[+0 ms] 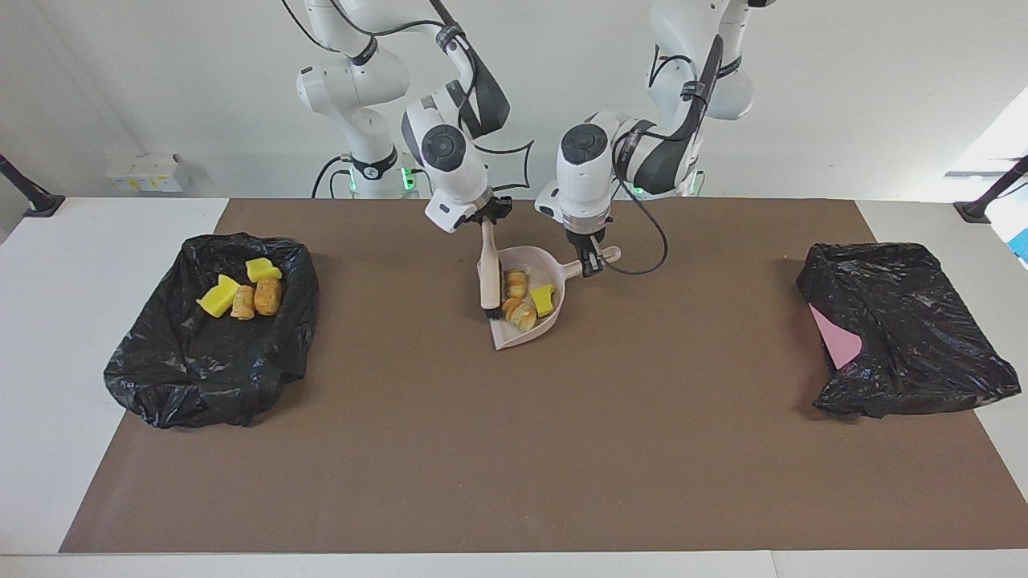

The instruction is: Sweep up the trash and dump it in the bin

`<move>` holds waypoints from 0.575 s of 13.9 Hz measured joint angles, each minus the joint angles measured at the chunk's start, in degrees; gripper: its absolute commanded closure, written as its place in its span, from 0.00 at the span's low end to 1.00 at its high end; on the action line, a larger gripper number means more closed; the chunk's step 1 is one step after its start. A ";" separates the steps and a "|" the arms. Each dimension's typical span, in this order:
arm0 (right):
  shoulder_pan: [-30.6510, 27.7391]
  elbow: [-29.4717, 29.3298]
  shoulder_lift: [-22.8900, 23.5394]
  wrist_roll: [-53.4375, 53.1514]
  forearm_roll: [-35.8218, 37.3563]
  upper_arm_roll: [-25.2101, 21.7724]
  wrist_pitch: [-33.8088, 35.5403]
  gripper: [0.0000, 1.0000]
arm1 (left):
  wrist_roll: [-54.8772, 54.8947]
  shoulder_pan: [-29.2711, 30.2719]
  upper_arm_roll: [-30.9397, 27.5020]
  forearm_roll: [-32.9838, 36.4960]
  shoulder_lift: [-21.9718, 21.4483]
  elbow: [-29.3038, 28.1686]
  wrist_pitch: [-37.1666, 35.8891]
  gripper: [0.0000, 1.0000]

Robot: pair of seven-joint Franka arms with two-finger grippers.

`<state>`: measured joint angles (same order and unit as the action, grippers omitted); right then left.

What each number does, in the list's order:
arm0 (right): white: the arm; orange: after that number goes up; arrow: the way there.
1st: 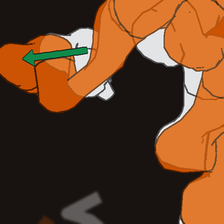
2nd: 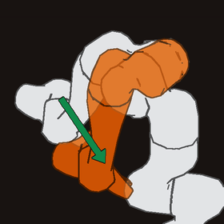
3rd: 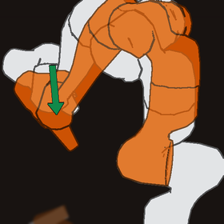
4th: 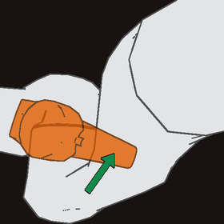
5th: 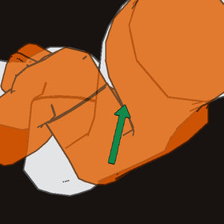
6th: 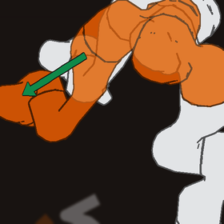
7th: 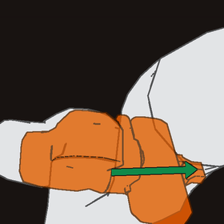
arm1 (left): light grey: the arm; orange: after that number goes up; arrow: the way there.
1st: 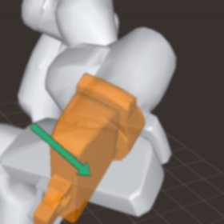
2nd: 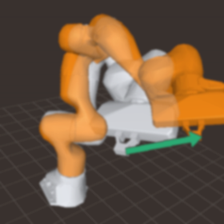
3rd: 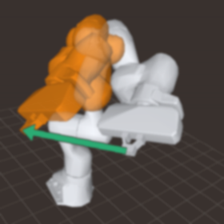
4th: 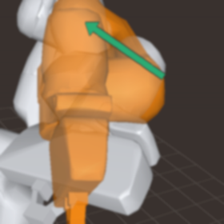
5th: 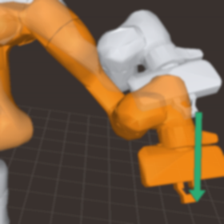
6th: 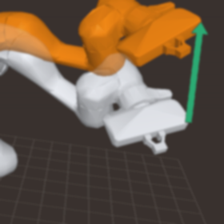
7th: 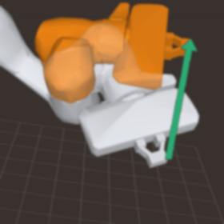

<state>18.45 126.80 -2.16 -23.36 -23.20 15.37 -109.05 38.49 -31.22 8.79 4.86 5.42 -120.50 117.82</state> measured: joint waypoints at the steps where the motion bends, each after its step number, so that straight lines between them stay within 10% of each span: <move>1: -0.31 -2.09 -0.10 -0.46 -0.04 -0.28 2.31 1.00 | 0.08 0.09 -0.04 0.00 0.00 -0.01 0.03 1.00; 8: 0.94 -4.85 -5.78 -6.12 2.97 -0.32 10.99 1.00 | 6.19 4.57 -0.70 -0.76 -0.04 1.02 2.02 1.00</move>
<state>19.39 121.95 -7.93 -29.48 -20.23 15.04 -98.06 44.68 -26.65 8.09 4.10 5.38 -119.48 119.84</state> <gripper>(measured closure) 0.740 0.674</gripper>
